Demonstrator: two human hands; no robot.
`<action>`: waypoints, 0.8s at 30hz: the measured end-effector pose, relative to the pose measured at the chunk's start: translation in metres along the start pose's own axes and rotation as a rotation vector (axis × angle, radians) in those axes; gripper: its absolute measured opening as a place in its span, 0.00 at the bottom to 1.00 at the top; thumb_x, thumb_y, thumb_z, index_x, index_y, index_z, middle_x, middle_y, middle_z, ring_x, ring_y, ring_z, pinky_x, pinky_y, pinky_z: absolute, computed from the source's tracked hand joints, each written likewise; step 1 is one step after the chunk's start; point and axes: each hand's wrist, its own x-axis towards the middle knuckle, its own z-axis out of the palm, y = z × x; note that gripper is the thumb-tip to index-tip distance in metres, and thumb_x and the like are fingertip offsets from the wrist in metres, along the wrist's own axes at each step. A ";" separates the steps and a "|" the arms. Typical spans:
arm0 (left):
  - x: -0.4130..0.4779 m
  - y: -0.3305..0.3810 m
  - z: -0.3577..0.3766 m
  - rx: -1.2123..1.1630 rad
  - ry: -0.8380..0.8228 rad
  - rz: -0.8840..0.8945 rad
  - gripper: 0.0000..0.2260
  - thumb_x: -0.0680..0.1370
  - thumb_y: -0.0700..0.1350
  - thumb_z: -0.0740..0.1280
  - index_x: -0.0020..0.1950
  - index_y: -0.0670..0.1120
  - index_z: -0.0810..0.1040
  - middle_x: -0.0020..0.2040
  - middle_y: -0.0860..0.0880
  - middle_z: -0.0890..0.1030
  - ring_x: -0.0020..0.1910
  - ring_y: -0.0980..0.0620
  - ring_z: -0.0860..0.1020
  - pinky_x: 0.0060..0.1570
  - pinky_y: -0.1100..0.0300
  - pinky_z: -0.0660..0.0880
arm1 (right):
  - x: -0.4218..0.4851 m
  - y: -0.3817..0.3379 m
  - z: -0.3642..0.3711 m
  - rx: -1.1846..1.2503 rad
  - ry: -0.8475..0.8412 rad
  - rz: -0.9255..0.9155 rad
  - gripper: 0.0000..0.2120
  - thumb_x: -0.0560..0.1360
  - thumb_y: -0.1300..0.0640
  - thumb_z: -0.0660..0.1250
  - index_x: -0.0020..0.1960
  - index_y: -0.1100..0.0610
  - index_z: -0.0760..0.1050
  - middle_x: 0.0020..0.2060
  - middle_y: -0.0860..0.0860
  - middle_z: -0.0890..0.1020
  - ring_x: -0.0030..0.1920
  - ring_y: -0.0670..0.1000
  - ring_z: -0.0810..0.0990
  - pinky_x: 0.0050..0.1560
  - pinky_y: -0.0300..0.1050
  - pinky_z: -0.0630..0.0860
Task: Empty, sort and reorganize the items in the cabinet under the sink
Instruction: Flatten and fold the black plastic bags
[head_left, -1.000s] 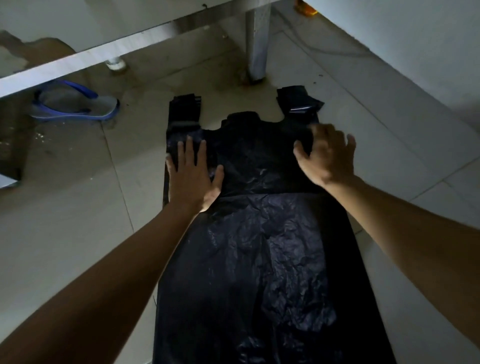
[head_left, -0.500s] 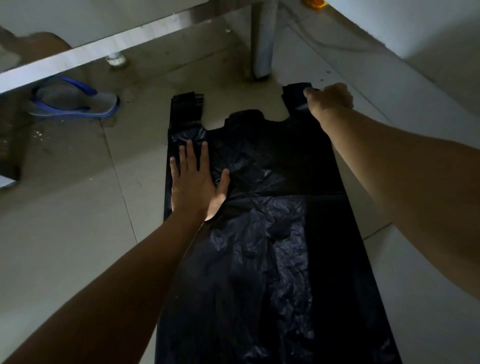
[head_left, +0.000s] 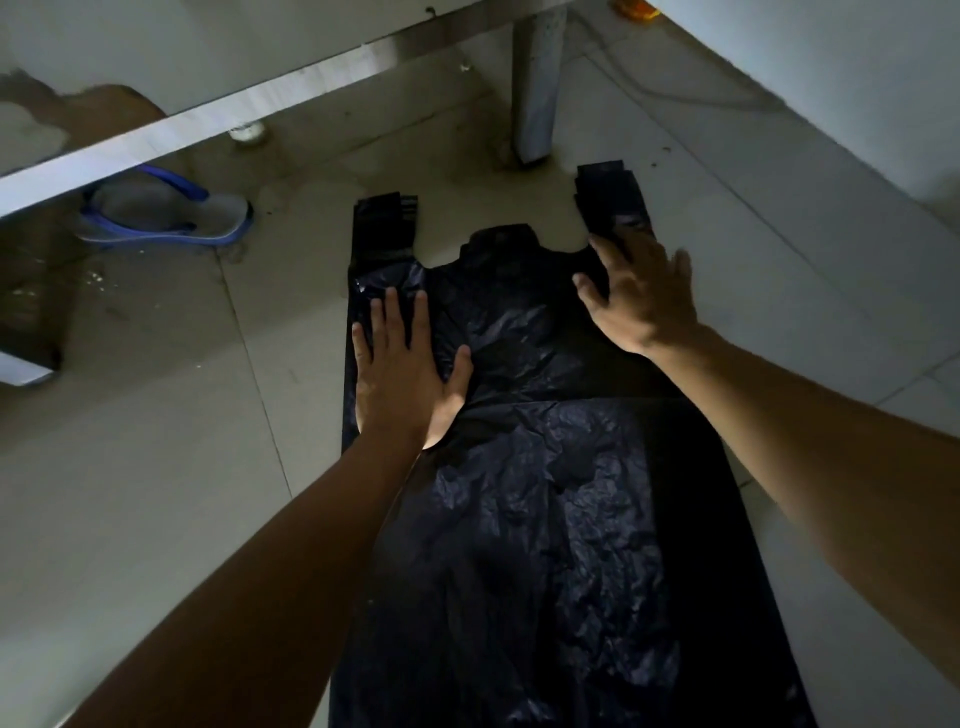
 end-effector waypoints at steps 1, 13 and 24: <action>0.000 0.000 0.000 0.001 -0.005 -0.002 0.35 0.79 0.65 0.45 0.81 0.47 0.44 0.81 0.41 0.45 0.80 0.42 0.43 0.77 0.42 0.43 | -0.001 0.001 0.002 0.002 0.012 0.020 0.31 0.80 0.37 0.53 0.79 0.49 0.58 0.78 0.56 0.60 0.77 0.60 0.59 0.73 0.67 0.55; 0.000 0.000 -0.002 0.025 0.000 -0.029 0.35 0.79 0.65 0.45 0.81 0.48 0.45 0.80 0.40 0.44 0.79 0.41 0.43 0.77 0.41 0.45 | -0.046 0.001 0.002 -0.058 0.130 -0.192 0.29 0.81 0.41 0.52 0.79 0.53 0.60 0.77 0.56 0.64 0.75 0.60 0.64 0.73 0.66 0.56; -0.128 0.030 -0.068 -0.215 -0.243 0.293 0.10 0.77 0.50 0.63 0.53 0.47 0.77 0.50 0.44 0.78 0.49 0.41 0.78 0.46 0.52 0.73 | -0.228 -0.029 -0.080 0.223 -0.245 -0.544 0.04 0.73 0.53 0.66 0.47 0.50 0.75 0.43 0.47 0.78 0.43 0.52 0.79 0.40 0.47 0.74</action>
